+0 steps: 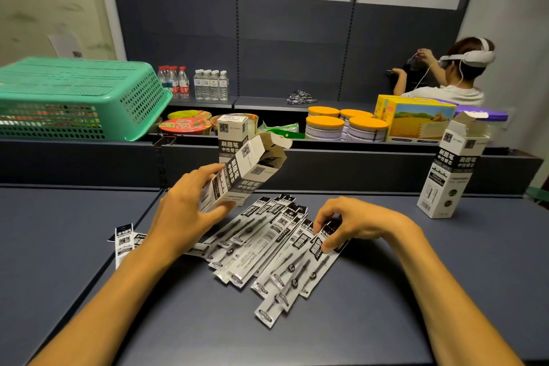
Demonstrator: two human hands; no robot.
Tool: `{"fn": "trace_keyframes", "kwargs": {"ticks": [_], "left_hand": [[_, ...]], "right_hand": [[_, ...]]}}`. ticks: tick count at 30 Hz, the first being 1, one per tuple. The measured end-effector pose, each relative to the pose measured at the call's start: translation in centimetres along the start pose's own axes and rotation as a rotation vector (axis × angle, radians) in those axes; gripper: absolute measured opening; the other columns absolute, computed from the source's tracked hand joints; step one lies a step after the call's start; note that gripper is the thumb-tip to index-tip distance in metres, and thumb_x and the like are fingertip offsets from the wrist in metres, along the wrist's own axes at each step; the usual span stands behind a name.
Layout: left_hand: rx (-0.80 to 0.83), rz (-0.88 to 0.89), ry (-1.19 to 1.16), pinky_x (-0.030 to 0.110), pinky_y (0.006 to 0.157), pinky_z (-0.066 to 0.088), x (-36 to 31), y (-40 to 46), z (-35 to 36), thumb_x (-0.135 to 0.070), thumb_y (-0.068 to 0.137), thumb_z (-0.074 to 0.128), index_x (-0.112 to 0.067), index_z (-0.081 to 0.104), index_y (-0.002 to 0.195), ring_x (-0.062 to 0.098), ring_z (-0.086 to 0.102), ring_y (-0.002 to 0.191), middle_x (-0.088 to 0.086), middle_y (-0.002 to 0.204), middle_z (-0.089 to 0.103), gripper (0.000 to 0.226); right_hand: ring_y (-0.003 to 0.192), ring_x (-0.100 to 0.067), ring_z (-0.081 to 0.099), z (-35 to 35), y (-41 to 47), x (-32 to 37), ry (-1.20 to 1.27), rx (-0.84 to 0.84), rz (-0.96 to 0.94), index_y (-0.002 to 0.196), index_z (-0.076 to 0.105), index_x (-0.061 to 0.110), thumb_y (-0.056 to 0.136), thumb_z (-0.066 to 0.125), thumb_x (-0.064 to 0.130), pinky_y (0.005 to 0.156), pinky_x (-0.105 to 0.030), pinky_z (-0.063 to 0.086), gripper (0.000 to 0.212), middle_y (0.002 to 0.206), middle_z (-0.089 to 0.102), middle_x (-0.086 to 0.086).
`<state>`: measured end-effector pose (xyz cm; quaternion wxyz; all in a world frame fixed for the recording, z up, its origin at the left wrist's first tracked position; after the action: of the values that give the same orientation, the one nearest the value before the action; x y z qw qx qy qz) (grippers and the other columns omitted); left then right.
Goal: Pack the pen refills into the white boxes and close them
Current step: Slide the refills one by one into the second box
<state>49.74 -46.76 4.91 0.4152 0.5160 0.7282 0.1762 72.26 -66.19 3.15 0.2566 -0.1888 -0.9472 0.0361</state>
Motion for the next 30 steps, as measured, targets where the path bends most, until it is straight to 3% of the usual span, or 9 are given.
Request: {"fn": "trace_keyframes", "kwargs": {"ticks": [5,9,13,16,19,24,30], "left_hand": [[0.005,0.004,0.004,0.041,0.079,0.057,0.0,0.0,0.0,-0.043,0.075,0.075,-0.035,0.042,0.135,0.012,0.058,0.101,-0.007,0.118,0.06,0.069],[0.004,0.004,0.005,0.041,0.078,0.057,-0.1,0.0,0.0,-0.042,0.075,0.075,-0.034,0.043,0.136,0.012,0.058,0.101,-0.007,0.118,0.059,0.069],[0.011,0.0,0.003,0.04,0.078,0.058,0.0,0.0,0.0,-0.045,0.075,0.073,-0.036,0.042,0.136,0.012,0.058,0.101,-0.007,0.119,0.059,0.069],[0.014,-0.011,0.0,0.04,0.078,0.057,0.0,0.0,0.0,-0.046,0.075,0.073,-0.034,0.042,0.136,0.012,0.058,0.1,-0.004,0.12,0.059,0.07],[0.021,-0.013,0.0,0.041,0.078,0.058,-0.1,0.0,0.1,-0.043,0.075,0.075,-0.035,0.042,0.137,0.013,0.058,0.101,-0.003,0.12,0.06,0.071],[0.024,-0.015,-0.005,0.039,0.077,0.057,0.0,0.0,0.1,-0.046,0.074,0.073,-0.036,0.041,0.137,0.011,0.057,0.1,-0.005,0.12,0.059,0.071],[0.018,-0.021,-0.003,0.039,0.076,0.057,0.0,0.0,0.1,-0.044,0.075,0.075,-0.04,0.039,0.135,0.011,0.057,0.098,-0.008,0.117,0.058,0.071]], "right_hand": [[0.101,-0.01,0.058,-0.4,-0.1,-0.1,0.057,-0.036,-0.042,0.081,0.068,0.038,0.068,0.087,0.031,0.098,-0.043,0.049,0.024,0.103,0.061,0.011],[0.089,-0.009,0.063,-1.3,-0.7,0.5,0.165,-0.077,-0.126,0.078,0.071,0.024,0.072,0.085,0.019,0.092,-0.038,0.049,0.016,0.089,0.068,0.008],[0.083,-0.022,0.069,-2.0,-2.0,1.4,0.386,-0.049,-0.181,0.086,0.069,0.004,0.076,0.081,0.008,0.077,-0.027,0.054,0.016,0.088,0.072,-0.014],[0.075,-0.027,0.061,-2.8,-2.7,1.8,0.561,-0.099,-0.234,0.079,0.068,0.005,0.073,0.081,0.007,0.07,-0.026,0.053,0.015,0.085,0.063,-0.028],[0.072,-0.027,0.059,-3.1,-2.8,2.0,0.72,-0.122,-0.266,0.076,0.067,0.008,0.072,0.081,0.005,0.062,-0.029,0.053,0.014,0.081,0.062,-0.021],[0.067,-0.026,0.06,-3.1,-2.7,2.5,0.748,-0.201,-0.263,0.077,0.067,0.005,0.073,0.078,0.004,0.059,-0.03,0.054,0.011,0.075,0.063,-0.016],[0.074,-0.02,0.068,-6.3,-4.9,2.5,0.881,-0.552,-0.4,0.079,0.068,0.006,0.066,0.079,0.016,0.065,-0.027,0.057,0.02,0.077,0.069,-0.005]]}}
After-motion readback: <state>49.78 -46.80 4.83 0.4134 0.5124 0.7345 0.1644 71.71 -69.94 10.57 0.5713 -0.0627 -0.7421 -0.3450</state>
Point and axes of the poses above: each hand's wrist, its own y-axis towards the middle knuckle, its own z-axis out of the palm, x = y × z, the point moved 5 cm from there along y, towards the middle knuckle
